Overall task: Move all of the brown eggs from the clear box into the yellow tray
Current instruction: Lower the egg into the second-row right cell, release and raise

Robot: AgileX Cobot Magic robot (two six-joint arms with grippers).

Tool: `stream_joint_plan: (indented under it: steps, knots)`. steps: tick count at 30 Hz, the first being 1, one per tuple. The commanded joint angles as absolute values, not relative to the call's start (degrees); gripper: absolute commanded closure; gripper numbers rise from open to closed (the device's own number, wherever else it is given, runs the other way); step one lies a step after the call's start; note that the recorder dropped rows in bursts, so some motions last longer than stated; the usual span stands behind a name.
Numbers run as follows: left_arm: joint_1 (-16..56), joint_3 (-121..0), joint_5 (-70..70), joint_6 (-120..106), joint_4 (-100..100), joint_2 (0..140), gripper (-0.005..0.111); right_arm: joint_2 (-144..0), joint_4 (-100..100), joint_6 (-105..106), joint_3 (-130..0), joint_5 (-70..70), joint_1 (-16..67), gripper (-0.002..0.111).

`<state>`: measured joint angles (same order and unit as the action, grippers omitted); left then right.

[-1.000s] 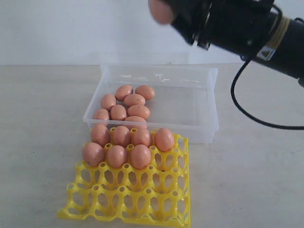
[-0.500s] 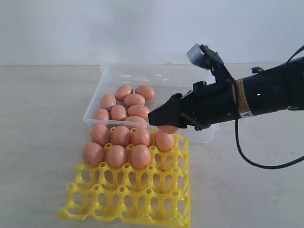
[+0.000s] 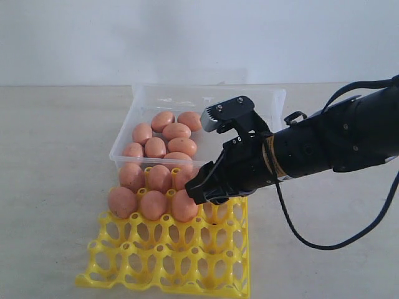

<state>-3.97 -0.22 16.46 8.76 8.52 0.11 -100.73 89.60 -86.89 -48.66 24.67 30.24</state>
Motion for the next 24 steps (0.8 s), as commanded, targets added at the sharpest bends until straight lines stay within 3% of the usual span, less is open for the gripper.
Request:
stream_joint_plan:
  steps: [1, 11, 24]
  knots:
    - [-3.47, 0.00, 16.27, 9.26, 8.32, 0.00, 0.085, -100.62, 89.21, -86.35, -49.08, 23.90, 30.46, 0.109]
    - [-3.47, 0.00, 16.27, 9.26, 8.32, 0.00, 0.085, -100.62, 89.21, -86.35, -49.08, 24.31, 30.46, 0.106]
    - [-3.47, 0.00, 16.27, 9.26, 8.32, 0.00, 0.085, -100.62, 89.21, -89.46, -49.08, 24.58, 30.46, 0.063]
